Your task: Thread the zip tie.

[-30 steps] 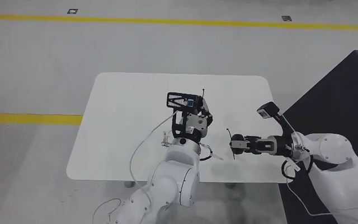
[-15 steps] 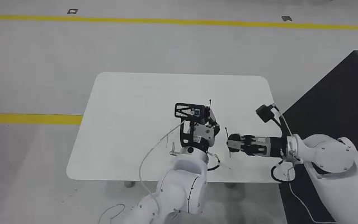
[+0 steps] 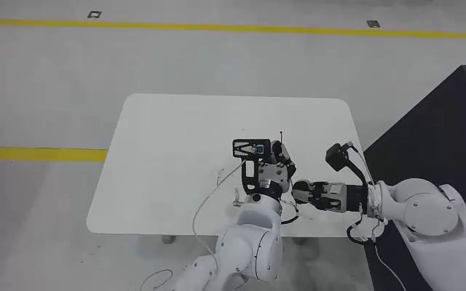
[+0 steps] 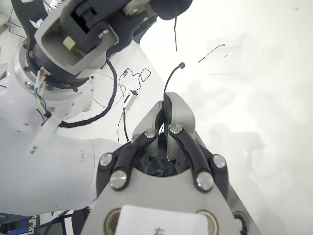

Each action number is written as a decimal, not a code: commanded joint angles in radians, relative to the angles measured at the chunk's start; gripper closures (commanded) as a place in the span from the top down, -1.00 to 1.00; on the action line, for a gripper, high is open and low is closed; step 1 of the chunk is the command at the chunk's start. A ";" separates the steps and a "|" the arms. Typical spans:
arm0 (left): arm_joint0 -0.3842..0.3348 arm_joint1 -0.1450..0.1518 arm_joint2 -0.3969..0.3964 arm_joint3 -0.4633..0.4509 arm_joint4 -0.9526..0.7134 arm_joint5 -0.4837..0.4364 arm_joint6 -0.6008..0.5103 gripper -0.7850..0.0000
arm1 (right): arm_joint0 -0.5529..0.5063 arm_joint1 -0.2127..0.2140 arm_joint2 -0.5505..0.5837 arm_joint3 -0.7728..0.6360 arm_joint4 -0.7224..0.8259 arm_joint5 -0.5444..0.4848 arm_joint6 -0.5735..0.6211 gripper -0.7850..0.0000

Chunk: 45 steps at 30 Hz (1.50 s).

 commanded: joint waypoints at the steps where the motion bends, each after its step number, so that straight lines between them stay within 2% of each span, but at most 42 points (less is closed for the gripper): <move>1: 0.005 -0.004 -0.005 0.002 -0.009 -0.006 -0.018 -1.00 | 0.001 0.000 0.000 0.000 0.000 0.000 0.000 -1.00; 17: 0.055 -0.017 -0.028 0.000 0.001 -0.067 0.045 -1.00 | 0.001 0.000 0.000 0.000 0.000 0.000 0.000 -1.00; 27: 0.055 -0.020 -0.029 0.007 0.031 -0.079 0.044 -1.00 | 0.001 0.000 0.000 0.000 0.000 0.000 0.000 -1.00; 30: 0.086 -0.023 -0.052 0.008 -0.001 -0.052 0.065 -1.00 | 0.001 0.000 0.000 0.000 0.000 0.000 0.000 -1.00; 34: 0.100 -0.032 -0.027 0.018 0.044 -0.002 0.096 -1.00 | 0.001 0.000 0.000 0.000 0.000 0.000 0.000 -1.00; 45: 0.087 -0.066 0.012 0.012 0.068 0.045 0.084 -1.00 | 0.001 0.000 0.000 0.000 0.000 0.000 0.000 -1.00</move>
